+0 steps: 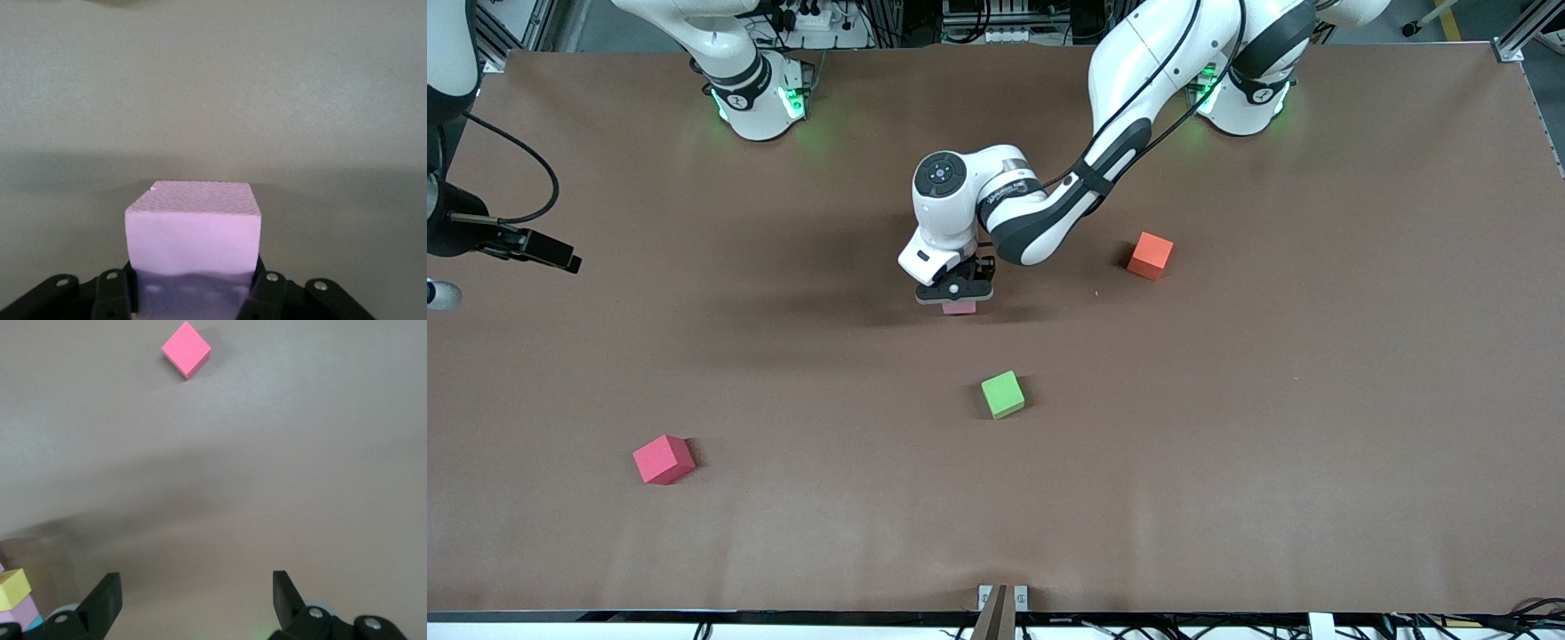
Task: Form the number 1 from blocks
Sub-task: 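Lower the pink cube beside the yellow cube and open the left gripper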
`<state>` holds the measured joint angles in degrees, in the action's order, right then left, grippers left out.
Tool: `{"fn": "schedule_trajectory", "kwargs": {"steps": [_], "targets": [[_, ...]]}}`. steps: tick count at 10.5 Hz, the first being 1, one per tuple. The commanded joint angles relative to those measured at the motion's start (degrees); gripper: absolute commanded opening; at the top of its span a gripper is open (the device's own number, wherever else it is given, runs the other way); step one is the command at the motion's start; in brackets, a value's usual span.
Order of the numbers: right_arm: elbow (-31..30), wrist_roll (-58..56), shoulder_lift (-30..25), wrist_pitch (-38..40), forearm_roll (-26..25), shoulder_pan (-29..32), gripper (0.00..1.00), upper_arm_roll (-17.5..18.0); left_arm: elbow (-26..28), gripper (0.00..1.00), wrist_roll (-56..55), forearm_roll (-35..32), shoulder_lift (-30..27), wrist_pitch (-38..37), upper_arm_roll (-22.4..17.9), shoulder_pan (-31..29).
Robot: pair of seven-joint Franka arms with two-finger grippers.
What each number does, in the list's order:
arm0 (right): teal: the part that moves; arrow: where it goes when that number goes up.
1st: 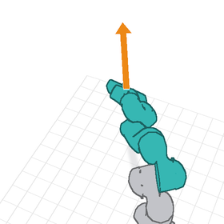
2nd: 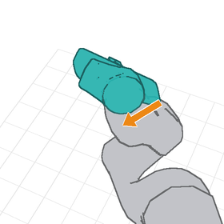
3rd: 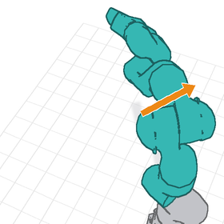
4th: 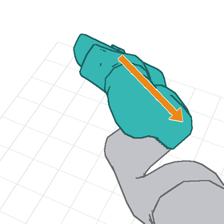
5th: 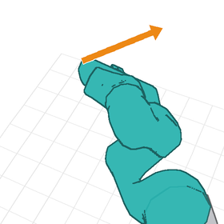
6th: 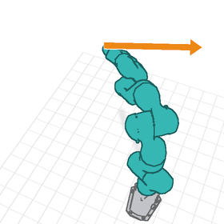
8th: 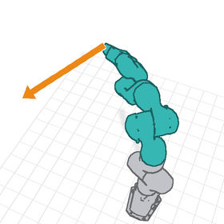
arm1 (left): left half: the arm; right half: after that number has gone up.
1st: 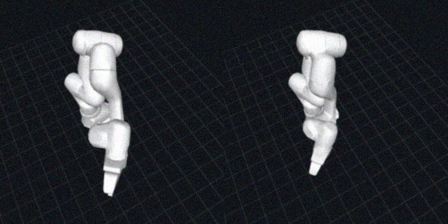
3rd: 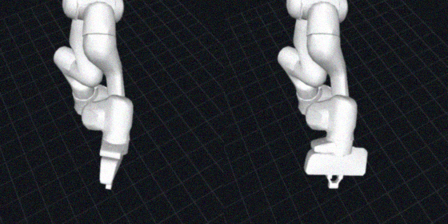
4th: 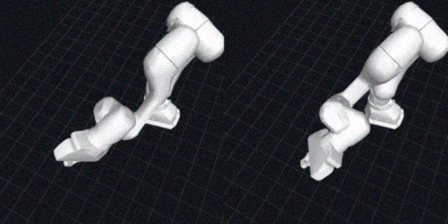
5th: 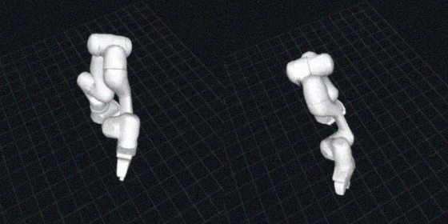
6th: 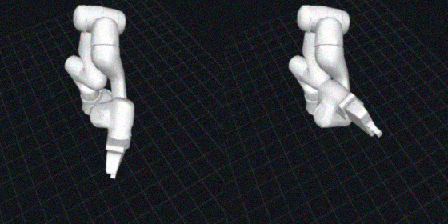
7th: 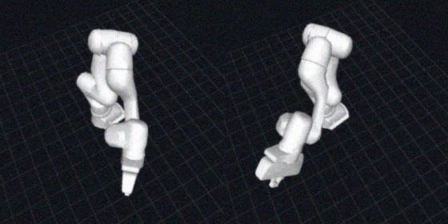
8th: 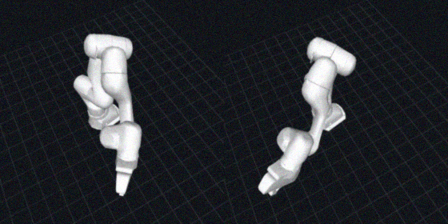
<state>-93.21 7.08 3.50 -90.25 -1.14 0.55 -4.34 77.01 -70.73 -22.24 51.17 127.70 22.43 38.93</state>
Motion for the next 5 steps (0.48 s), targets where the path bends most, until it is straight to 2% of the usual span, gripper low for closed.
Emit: {"fn": "schedule_trajectory", "kwargs": {"steps": [1,5], "targets": [[0.14,-0.76,-0.34,-0.1,-1.32,0.95,1.0,1.09,-1.78,0.0,-1.42,1.32,1.21,1.49,-0.54,0.8],[0.14,-0.58,-0.25,-0.36,-1.06,0.77,1.0,1.09,-1.51,0.0,-1.69,1.32,1.21,1.5,-0.98,1.94]]}}
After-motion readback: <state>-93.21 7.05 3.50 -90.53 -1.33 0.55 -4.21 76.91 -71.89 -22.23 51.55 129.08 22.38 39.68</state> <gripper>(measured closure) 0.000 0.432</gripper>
